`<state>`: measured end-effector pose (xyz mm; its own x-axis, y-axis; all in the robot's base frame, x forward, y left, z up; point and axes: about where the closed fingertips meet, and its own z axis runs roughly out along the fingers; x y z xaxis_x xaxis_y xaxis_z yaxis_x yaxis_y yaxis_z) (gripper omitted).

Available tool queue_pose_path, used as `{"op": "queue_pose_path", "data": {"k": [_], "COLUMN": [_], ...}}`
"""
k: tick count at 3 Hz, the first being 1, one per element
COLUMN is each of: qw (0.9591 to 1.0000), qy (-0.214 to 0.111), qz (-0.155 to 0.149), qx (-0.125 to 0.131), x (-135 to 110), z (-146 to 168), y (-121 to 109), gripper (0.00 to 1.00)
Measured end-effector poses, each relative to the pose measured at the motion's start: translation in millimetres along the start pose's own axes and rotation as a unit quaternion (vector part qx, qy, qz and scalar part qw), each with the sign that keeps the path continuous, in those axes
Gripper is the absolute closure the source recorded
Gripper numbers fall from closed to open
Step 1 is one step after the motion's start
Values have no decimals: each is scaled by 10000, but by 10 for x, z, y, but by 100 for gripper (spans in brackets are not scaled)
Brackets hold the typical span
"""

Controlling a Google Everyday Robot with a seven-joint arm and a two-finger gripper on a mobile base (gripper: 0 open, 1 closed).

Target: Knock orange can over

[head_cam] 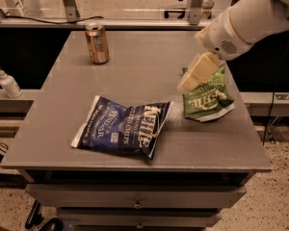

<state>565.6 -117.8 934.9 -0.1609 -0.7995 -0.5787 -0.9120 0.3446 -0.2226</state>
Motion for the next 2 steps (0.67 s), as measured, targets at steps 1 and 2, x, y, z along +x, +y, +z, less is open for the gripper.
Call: {"op": "queue_pose_path", "data": {"k": [1,2], "qw": [9980,9980], "qy": [-575,-576], "qz": [-61,-61], "qx": [250,249], "x": [-462,-463], "z": [277,279], "y": [-140,-140], "gripper": [0,0]}}
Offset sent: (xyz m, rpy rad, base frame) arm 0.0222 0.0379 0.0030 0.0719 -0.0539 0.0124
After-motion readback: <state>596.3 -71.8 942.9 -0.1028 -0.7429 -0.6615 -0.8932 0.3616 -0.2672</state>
